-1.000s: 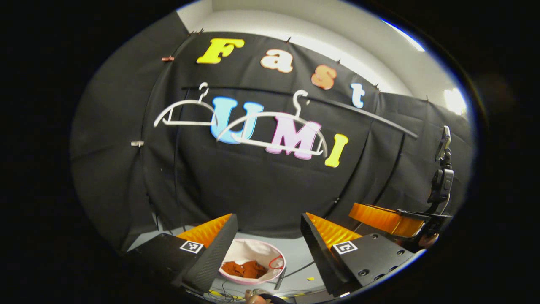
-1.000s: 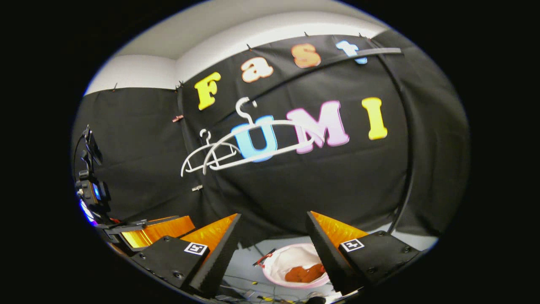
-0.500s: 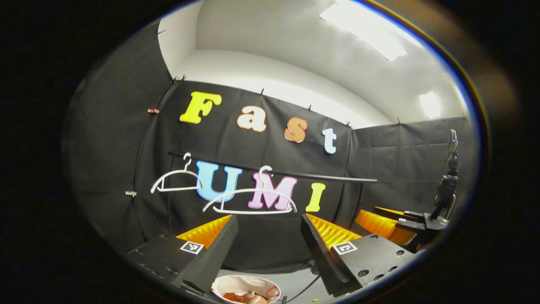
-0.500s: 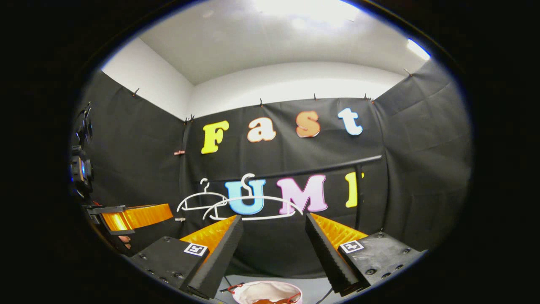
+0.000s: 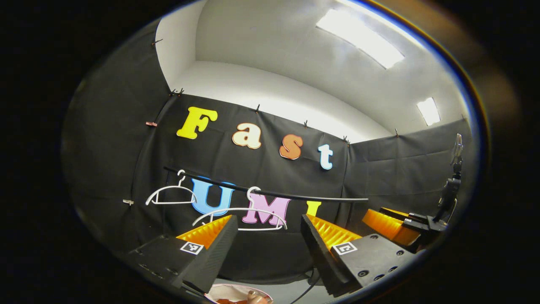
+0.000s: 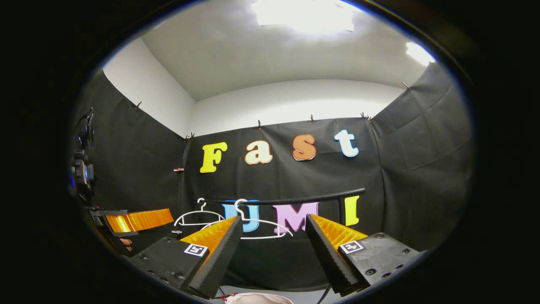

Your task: Grasp the clothes on the hanger with both hands and then place them into the laundry hamper below.

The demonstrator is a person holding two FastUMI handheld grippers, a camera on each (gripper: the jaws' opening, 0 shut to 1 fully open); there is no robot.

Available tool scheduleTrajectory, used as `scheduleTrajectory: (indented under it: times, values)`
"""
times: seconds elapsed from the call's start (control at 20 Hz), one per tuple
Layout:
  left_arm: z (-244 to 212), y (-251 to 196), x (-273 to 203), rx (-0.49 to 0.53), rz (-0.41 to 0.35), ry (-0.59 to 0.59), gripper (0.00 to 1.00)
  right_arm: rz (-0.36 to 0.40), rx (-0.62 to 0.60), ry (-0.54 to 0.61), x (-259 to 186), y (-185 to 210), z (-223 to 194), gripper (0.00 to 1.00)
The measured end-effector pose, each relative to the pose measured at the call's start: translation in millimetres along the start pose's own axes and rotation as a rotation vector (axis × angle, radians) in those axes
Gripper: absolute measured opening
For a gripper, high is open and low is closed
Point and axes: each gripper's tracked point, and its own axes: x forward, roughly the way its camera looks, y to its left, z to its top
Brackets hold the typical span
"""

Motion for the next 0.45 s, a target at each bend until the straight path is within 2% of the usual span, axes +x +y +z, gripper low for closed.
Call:
scheduleTrajectory:
  times: [0.05, 0.45]
  values:
    - [-3, -4, 1, 0.0, -0.001, 0.009, 0.95, -0.007, -0.003, 0.003, -2, -4, 0, 0.97]
    - [-2, -22, -4, 0.0, 0.004, 0.022, 0.95, -0.013, 0.023, 0.029, -16, -18, -6, 1.0]
